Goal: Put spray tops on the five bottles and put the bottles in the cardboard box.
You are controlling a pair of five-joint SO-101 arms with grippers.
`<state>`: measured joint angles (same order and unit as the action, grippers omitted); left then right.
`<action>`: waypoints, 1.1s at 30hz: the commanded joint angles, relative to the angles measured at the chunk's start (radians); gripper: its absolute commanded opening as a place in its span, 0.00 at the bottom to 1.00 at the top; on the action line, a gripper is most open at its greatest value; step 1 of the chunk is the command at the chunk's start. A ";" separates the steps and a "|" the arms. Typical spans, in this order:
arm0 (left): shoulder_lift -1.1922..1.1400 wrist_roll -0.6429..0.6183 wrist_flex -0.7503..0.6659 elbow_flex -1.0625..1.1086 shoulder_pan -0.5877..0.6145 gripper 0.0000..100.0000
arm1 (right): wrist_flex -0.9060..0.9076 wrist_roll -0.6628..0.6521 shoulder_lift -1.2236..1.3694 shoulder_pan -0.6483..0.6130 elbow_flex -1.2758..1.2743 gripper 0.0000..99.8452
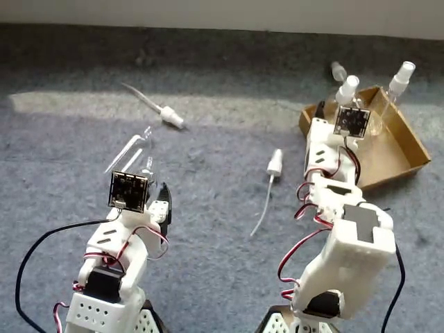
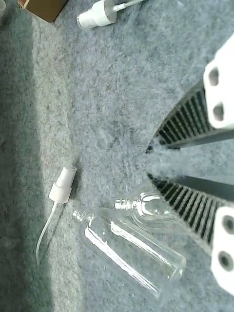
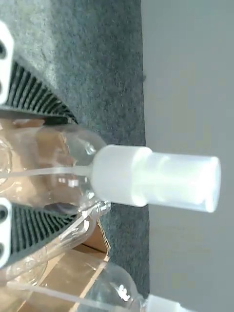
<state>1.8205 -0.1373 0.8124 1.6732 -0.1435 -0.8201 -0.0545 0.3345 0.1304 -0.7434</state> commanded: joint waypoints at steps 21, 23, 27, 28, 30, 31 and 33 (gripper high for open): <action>0.005 -0.012 0.005 0.021 0.007 0.01 | -0.025 -0.011 0.088 -0.015 0.179 0.12; 0.005 -0.012 0.005 0.021 0.007 0.01 | -0.025 -0.012 0.088 -0.015 0.179 0.12; 0.005 -0.012 0.005 0.021 0.007 0.01 | -0.025 -0.012 0.088 -0.015 0.176 0.12; 0.005 -0.012 0.005 0.021 0.007 0.01 | -0.025 -0.012 0.088 -0.015 0.176 0.13; 0.005 -0.012 0.005 0.021 0.007 0.01 | -0.025 -0.012 0.088 -0.015 0.174 0.16; 0.005 -0.012 0.005 0.021 0.007 0.01 | -0.025 -0.012 0.088 -0.015 0.174 0.18; 0.005 -0.012 0.005 0.021 0.005 0.01 | -0.025 -0.012 0.088 -0.015 0.174 0.19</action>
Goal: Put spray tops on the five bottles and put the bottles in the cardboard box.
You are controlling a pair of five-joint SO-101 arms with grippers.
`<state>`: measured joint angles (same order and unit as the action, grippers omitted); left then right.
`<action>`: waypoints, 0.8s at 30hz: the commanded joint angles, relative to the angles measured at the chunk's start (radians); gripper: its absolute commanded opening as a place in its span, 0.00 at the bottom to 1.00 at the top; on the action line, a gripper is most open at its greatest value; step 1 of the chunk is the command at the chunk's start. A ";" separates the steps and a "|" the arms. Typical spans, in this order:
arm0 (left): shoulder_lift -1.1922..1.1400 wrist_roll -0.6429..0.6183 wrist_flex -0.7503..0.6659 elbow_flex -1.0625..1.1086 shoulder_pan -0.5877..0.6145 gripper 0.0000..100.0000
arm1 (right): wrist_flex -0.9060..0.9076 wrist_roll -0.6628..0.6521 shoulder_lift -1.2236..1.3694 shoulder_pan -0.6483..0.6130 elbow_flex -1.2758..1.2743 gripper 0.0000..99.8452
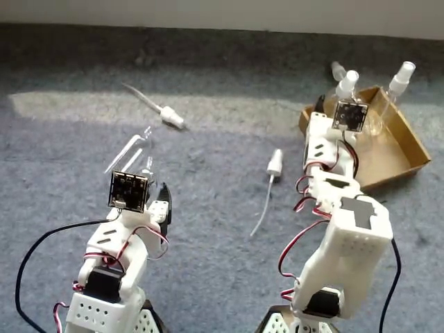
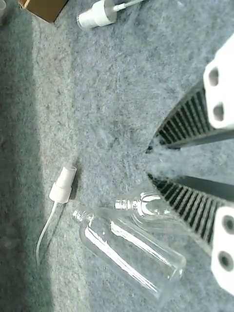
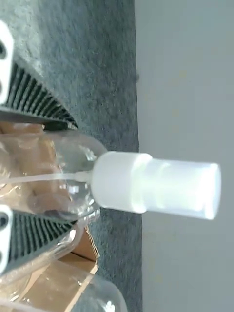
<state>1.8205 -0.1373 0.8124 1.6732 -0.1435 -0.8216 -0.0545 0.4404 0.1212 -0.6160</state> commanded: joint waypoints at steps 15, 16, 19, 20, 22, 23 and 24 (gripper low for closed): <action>0.005 -0.012 0.005 0.021 0.007 0.01 | 0.102 -0.078 -0.024 -0.001 0.048 0.26; 0.005 -0.012 0.005 0.021 0.007 0.01 | 0.102 -0.078 -0.025 -0.001 0.048 0.26; 0.005 -0.011 0.005 0.022 0.007 0.01 | 0.104 -0.078 -0.041 0.001 0.047 0.26; 0.005 -0.011 0.005 0.022 0.007 0.01 | 0.108 -0.077 -0.056 0.001 0.044 0.26; 0.005 -0.011 0.005 0.022 0.008 0.01 | 0.179 -0.074 -0.097 0.001 0.045 0.26; 0.005 -0.011 0.005 0.022 0.008 0.01 | 0.223 -0.074 -0.124 0.001 0.047 0.26; 0.005 -0.011 0.005 0.022 0.008 0.01 | 0.255 -0.074 -0.150 -0.001 0.047 0.26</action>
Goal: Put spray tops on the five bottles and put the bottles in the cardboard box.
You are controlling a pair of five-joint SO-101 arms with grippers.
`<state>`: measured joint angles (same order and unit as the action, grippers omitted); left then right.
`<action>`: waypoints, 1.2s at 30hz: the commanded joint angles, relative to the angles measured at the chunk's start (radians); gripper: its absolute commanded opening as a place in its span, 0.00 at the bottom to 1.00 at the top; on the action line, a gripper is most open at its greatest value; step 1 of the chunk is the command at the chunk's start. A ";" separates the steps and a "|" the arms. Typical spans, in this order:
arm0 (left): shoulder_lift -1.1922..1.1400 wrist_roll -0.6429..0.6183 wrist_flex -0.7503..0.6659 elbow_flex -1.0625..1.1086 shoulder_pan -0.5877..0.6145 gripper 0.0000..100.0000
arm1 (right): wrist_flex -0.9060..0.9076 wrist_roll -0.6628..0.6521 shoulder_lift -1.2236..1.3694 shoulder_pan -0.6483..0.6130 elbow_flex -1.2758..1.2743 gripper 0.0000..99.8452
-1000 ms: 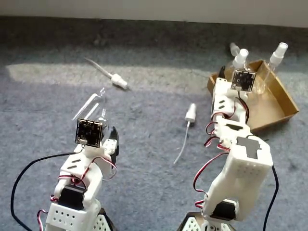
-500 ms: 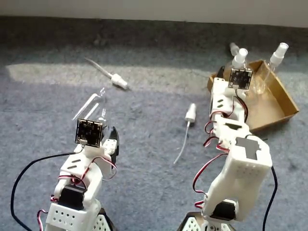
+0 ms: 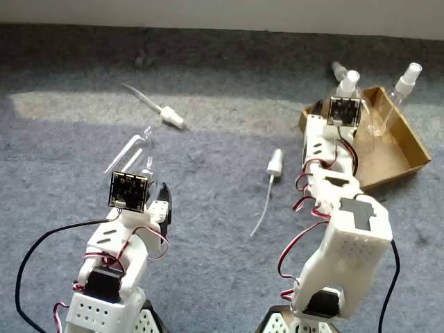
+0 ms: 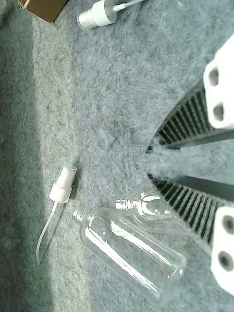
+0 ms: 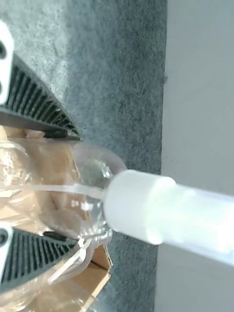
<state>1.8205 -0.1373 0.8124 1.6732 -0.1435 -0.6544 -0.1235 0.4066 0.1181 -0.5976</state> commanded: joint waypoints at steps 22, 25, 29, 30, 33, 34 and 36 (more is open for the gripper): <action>0.005 -0.009 0.006 0.022 0.008 0.01 | 0.654 -0.005 -0.532 -0.002 0.036 0.26; 0.005 -0.009 0.006 0.022 0.008 0.01 | 0.656 -0.005 -0.541 -0.002 0.036 0.26; 0.005 -0.008 0.006 0.022 0.008 0.01 | 0.662 -0.005 -0.544 0.004 0.036 0.26; 0.005 -0.008 0.006 0.022 0.008 0.01 | 0.668 -0.005 -0.544 0.004 0.038 0.26; 0.005 -0.006 0.006 0.022 0.008 0.01 | 0.780 -0.008 -0.544 -0.001 0.056 0.26; 0.005 -0.006 0.006 0.022 0.008 0.01 | 0.822 -0.005 -0.544 -0.001 0.087 0.26; 0.005 -0.006 0.006 0.022 0.008 0.01 | 0.905 -0.005 -0.542 0.002 0.154 0.26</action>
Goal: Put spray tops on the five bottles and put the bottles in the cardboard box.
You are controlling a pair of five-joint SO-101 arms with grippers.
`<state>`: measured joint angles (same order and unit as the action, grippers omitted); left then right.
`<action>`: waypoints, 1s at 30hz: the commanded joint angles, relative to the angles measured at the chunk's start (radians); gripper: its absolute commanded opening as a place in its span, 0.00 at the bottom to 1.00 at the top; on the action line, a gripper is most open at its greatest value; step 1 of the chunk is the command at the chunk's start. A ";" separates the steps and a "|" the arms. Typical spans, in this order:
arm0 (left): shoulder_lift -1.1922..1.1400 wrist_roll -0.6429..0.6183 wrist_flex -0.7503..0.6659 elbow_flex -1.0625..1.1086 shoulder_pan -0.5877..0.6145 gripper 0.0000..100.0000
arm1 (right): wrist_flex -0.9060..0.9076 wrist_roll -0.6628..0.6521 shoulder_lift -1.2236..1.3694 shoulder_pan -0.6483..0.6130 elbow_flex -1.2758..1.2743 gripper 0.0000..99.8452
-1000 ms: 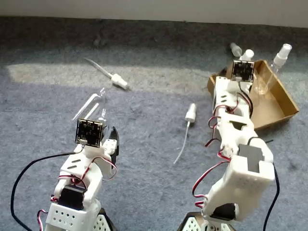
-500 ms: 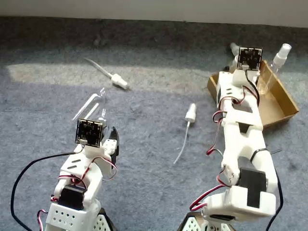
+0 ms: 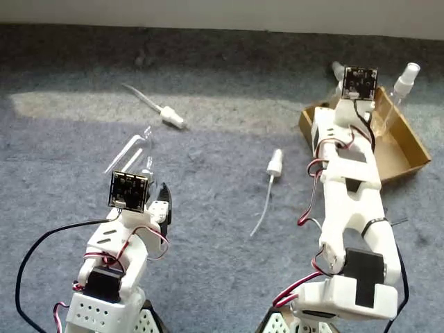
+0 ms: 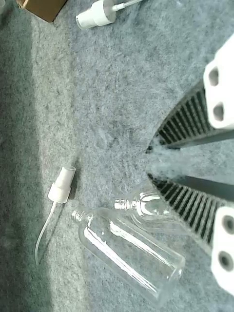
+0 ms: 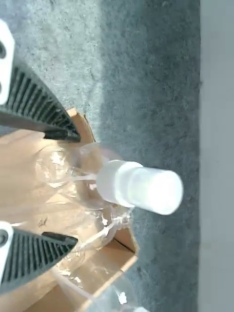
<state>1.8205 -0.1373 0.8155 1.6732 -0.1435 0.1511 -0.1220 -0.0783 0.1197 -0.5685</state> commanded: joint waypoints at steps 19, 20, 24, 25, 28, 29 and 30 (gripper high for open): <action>0.007 -0.005 0.003 -0.028 0.239 0.01 | 0.822 -0.005 -0.059 -0.033 0.786 0.26; 0.007 -0.005 0.003 -0.038 0.268 0.01 | 0.866 -0.005 -0.059 -0.042 0.831 0.26; 0.007 -0.005 0.002 -0.048 0.377 0.01 | 1.055 -0.005 -0.059 -0.114 0.998 0.26; 0.007 -0.005 0.000 -0.050 0.390 0.01 | 1.102 -0.005 -0.059 -0.142 1.036 0.26; 0.007 -0.005 0.005 -0.077 0.406 0.01 | 1.244 -0.005 -0.059 -0.251 1.138 0.26; 0.007 -0.005 0.005 -0.077 0.406 0.01 | 1.290 -0.005 -0.059 -0.300 1.162 0.26; 0.007 -0.005 0.005 -0.076 0.406 0.01 | 1.334 -0.005 -0.059 -0.349 1.185 0.26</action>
<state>1.8205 -0.1373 0.8155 1.6640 0.2447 1.3633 -0.1220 -0.0798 -0.1028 0.5010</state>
